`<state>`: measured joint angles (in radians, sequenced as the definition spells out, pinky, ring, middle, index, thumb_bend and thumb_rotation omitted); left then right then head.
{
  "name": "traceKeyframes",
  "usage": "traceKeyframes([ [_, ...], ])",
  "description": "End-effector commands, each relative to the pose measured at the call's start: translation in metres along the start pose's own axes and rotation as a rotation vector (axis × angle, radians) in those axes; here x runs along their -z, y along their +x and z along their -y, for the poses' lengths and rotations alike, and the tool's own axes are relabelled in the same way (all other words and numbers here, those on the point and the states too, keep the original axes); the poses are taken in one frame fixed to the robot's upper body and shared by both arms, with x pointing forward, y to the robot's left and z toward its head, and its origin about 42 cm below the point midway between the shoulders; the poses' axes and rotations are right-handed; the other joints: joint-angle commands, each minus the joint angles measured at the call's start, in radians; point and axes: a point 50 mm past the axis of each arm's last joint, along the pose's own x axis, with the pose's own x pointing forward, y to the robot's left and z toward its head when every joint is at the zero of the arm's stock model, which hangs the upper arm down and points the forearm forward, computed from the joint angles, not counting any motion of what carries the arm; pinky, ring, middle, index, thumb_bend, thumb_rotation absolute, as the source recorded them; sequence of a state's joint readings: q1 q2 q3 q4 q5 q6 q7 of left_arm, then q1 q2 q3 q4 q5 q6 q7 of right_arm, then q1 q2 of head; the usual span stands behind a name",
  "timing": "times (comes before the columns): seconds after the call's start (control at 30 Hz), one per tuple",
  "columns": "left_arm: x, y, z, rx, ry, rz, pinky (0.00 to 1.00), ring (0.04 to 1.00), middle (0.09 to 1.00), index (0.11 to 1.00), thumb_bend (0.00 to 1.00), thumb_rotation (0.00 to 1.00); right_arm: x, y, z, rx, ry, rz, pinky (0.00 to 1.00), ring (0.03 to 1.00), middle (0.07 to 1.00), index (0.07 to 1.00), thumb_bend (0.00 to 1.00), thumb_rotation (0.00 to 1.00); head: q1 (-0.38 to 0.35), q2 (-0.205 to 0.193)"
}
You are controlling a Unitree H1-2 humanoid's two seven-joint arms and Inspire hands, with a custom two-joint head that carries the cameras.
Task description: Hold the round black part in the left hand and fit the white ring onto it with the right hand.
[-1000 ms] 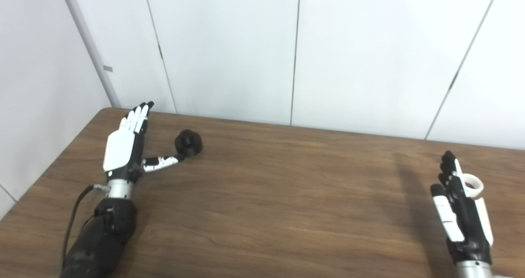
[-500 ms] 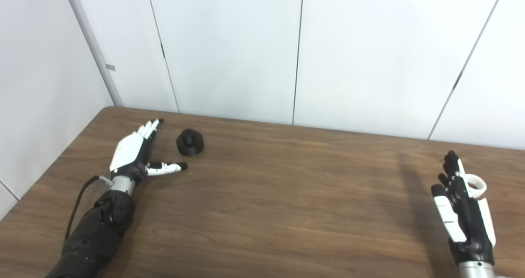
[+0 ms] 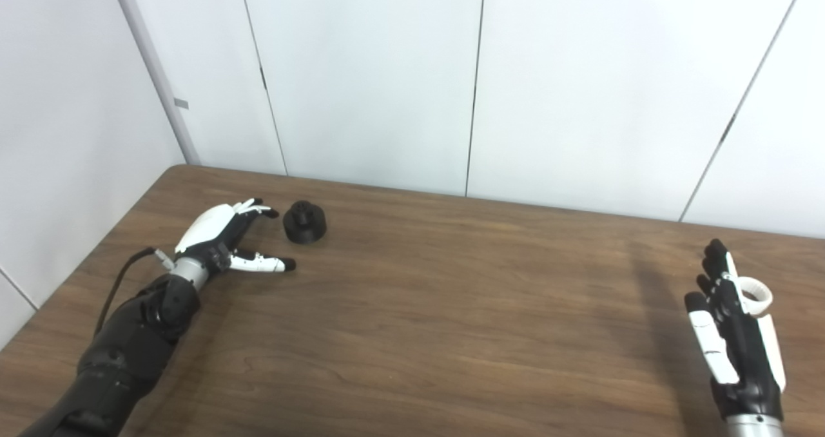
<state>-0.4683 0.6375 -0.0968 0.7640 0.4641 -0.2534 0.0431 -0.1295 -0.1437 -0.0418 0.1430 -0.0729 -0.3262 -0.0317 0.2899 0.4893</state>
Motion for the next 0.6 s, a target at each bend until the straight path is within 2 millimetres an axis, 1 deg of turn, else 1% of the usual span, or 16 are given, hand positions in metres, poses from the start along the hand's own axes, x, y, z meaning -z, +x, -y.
traceKeyframes([
  [0.0, -0.007, 0.012, -0.029, -0.061, 0.018, 0.033, 1.0, 1.0, 0.984, 0.847, 1.0, 0.39, 0.035, -0.036, 0.002, -0.014, -0.028, -0.128, 0.99, 1.0, 0.996, 0.998, 0.39, 0.85, 0.004, 0.0],
  [0.1, -0.008, 0.013, -0.026, -0.047, 0.021, 0.028, 1.0, 1.0, 0.985, 0.852, 1.0, 0.4, 0.034, -0.038, 0.003, -0.007, -0.028, -0.138, 0.99, 1.0, 0.989, 0.995, 0.4, 0.85, 0.004, 0.002],
  [0.23, -0.009, 0.017, -0.024, -0.037, 0.032, 0.014, 1.0, 1.0, 0.983, 0.857, 1.0, 0.39, 0.032, -0.04, 0.005, -0.009, -0.025, -0.138, 0.99, 1.0, 0.991, 0.997, 0.41, 0.86, 0.009, 0.006],
  [0.47, -0.016, 0.03, -0.025, -0.019, 0.038, 0.001, 1.0, 1.0, 0.975, 0.845, 1.0, 0.38, 0.028, -0.043, 0.008, 0.0, -0.029, -0.132, 0.98, 1.0, 0.988, 0.997, 0.37, 0.85, 0.007, 0.02],
  [0.57, -0.018, 0.035, -0.023, -0.004, 0.046, -0.004, 1.0, 1.0, 0.975, 0.844, 1.0, 0.4, 0.026, -0.045, 0.009, 0.001, -0.028, -0.125, 0.99, 1.0, 0.988, 0.993, 0.37, 0.84, 0.006, 0.023],
])
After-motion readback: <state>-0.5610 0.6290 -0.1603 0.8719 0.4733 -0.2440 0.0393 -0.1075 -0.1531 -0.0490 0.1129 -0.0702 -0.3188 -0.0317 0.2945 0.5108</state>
